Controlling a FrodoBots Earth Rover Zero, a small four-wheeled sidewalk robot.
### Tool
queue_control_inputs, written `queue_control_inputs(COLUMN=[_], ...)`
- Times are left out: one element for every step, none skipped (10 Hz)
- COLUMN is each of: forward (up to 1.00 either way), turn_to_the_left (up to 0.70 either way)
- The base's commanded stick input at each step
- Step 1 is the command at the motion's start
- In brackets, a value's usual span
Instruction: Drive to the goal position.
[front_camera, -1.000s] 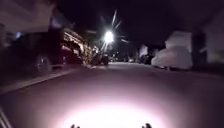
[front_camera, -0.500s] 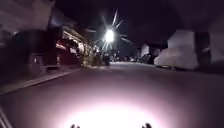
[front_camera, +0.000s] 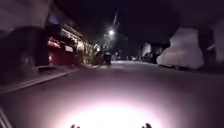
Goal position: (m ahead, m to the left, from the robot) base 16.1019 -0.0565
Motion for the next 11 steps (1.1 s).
queue_control_inputs(forward=[0.85,0.85,0.85,0.85,0.85,0.85,0.85,0.85,0.85,0.85,0.85], turn_to_the_left=[0.00,0.00,0.00,0.00,0.00,0.00,0.00,0.00,0.00,0.00,0.00])
